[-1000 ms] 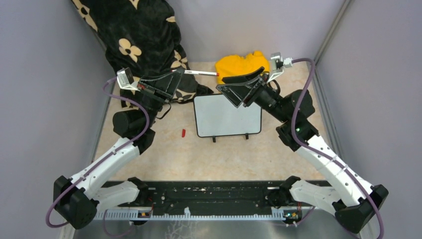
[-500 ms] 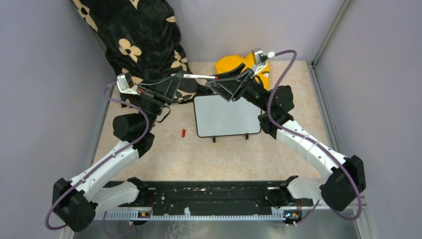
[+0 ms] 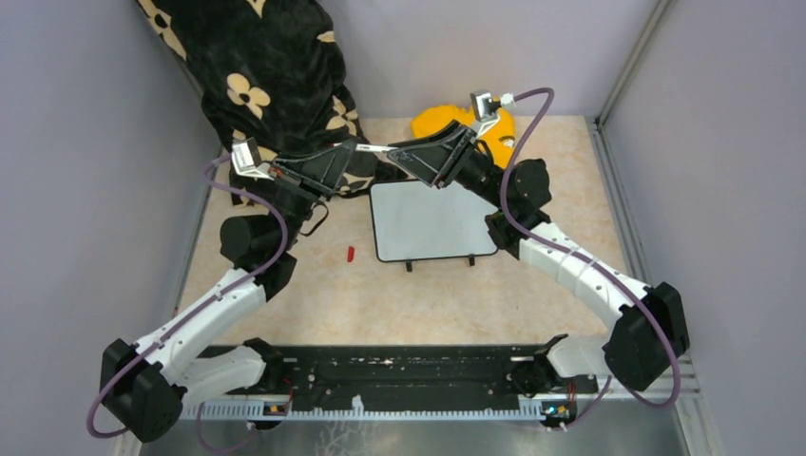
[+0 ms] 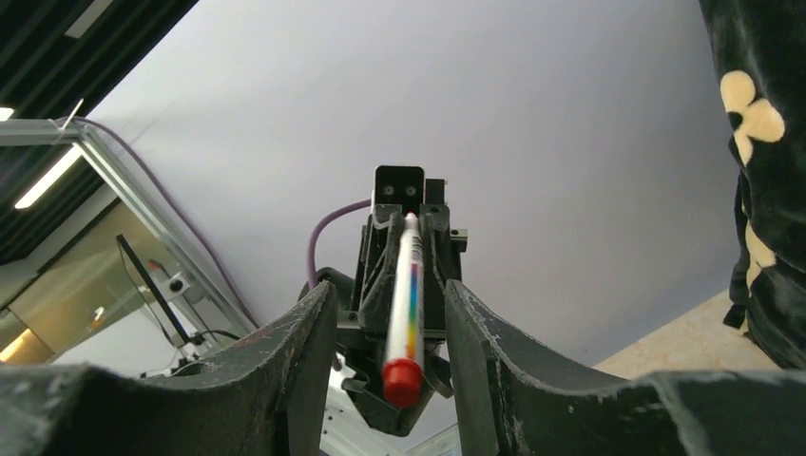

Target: Write a sentence on the whiteboard

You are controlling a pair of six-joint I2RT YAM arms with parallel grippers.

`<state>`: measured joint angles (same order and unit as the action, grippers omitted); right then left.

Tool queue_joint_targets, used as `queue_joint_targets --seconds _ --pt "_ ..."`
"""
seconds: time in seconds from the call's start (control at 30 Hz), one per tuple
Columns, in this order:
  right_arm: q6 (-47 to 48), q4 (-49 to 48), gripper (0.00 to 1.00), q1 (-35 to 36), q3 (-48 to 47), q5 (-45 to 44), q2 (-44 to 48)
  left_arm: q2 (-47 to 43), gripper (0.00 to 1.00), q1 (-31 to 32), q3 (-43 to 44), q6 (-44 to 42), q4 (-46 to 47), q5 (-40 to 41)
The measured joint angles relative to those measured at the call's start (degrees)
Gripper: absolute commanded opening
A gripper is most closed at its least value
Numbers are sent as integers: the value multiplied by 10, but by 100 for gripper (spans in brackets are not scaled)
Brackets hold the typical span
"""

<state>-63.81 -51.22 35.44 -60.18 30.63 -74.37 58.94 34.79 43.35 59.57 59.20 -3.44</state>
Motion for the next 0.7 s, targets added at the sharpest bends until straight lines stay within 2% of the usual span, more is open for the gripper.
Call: queue_joint_targets --seconds 0.37,0.7 --pt "-20 -4 42 0 -3 -1 -12 8 0 0 0 -7 -31 0" --pt "-19 27 33 -1 -3 -6 -12 5 0 0 1 -13 -55 0"
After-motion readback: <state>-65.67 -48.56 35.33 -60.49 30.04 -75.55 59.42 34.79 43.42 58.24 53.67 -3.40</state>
